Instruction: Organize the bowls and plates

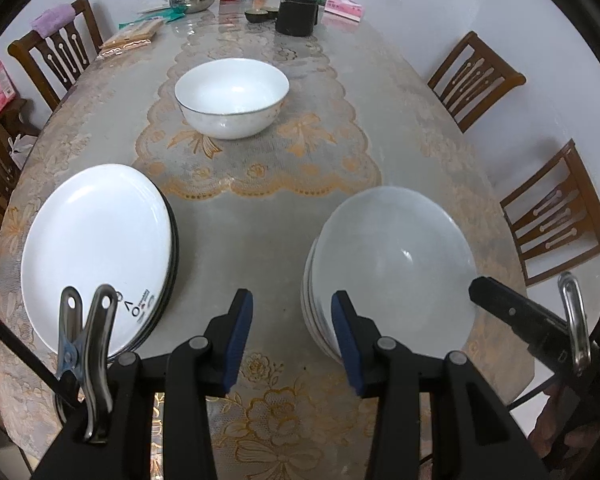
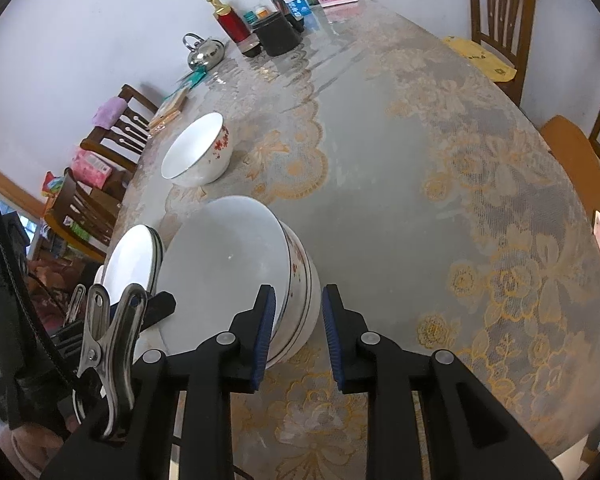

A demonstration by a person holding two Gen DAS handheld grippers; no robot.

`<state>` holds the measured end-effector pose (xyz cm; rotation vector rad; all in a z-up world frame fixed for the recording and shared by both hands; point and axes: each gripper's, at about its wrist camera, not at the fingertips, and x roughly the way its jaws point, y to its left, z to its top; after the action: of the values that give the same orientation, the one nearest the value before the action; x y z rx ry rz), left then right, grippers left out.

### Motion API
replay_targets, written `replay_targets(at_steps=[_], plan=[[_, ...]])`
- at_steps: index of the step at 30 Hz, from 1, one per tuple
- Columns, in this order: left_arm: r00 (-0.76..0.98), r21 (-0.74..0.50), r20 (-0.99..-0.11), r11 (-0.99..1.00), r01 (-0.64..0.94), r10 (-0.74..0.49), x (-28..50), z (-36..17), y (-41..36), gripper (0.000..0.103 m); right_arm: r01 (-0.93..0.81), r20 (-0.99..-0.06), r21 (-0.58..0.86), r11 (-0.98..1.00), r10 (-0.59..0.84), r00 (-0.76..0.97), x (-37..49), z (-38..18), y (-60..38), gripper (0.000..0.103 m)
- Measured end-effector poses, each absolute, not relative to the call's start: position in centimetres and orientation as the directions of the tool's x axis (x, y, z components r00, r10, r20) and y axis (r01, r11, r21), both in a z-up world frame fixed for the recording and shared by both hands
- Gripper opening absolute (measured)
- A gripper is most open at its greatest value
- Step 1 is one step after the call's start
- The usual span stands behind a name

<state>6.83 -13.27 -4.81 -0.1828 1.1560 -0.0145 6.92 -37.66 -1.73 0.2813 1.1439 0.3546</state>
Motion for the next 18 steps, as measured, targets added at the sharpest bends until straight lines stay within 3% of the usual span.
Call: replay_targets(at_steps=[18], plan=[[0.448, -0.173, -0.892, 0.959, -0.224, -0.056, 10.7, 0.4, -6.9, 0.043, -0.275, -0.759, 0.489, 0.828, 0.559, 0.333, 12.1, 2.5, -33.1, 0.025]])
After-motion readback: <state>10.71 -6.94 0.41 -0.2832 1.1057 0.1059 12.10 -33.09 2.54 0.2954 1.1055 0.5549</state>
